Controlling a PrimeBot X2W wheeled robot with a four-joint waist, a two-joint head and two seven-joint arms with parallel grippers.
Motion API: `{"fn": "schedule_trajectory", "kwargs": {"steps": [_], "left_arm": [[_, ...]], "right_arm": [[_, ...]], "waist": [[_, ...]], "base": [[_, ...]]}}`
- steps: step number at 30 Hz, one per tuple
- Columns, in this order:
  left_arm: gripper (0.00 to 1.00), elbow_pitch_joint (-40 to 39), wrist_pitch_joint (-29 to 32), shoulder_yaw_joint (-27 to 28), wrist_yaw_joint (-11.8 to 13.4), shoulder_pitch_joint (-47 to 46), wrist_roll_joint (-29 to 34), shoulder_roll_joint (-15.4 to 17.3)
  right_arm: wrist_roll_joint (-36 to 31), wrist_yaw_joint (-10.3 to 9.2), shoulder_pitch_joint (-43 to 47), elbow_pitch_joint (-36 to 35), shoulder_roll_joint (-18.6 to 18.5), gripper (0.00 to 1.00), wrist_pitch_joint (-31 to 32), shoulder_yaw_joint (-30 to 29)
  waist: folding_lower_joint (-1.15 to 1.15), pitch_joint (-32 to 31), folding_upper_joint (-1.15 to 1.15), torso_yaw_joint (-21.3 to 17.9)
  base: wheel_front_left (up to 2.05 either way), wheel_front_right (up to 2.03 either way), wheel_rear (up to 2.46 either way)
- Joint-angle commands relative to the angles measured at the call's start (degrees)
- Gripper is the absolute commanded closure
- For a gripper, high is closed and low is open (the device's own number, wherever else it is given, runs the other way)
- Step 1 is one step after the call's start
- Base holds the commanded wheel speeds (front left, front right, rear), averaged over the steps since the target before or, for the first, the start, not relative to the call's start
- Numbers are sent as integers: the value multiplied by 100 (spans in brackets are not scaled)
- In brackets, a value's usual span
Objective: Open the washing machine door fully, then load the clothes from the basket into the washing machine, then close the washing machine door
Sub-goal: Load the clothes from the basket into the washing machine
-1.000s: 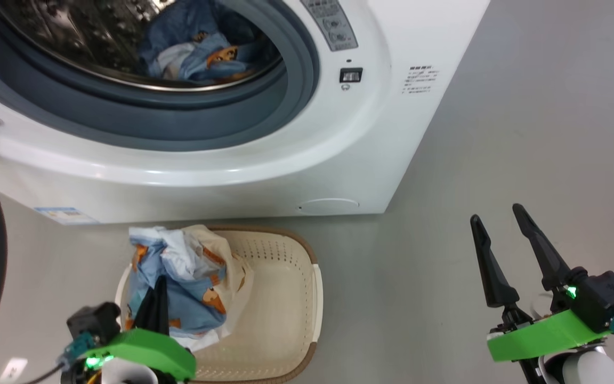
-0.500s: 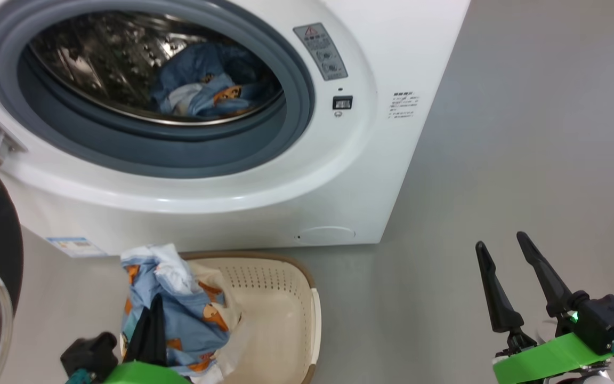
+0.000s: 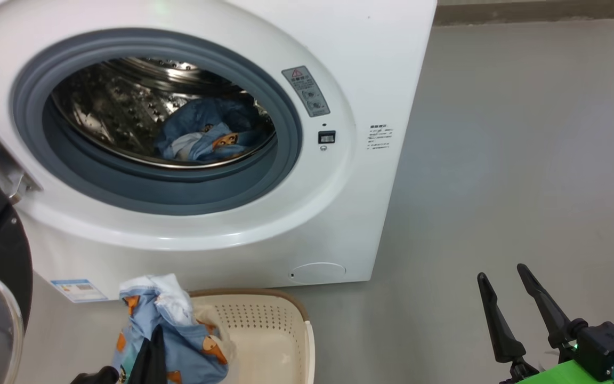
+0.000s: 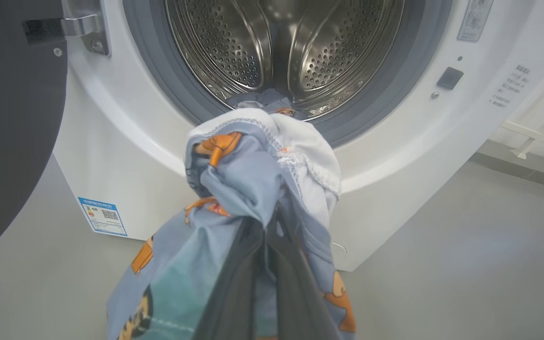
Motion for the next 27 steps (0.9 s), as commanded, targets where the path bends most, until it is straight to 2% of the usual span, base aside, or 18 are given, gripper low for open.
{"fn": "schedule_trajectory", "kwargs": {"steps": [1, 27], "left_arm": [[100, -241, -78, 170, 37, -54, 27, 63], [100, -919, -47, 212, 214, 396, 81, 134]], "right_arm": [[50, 9, -1, -151, -74, 0, -27, 142], [84, 9, 242, -113, -83, 0, -27, 43]], "waist": [[0, -64, 0, -67], [0, -414, 0, -19]], "base": [[0, 0, 0], [0, 0, 0]]}}
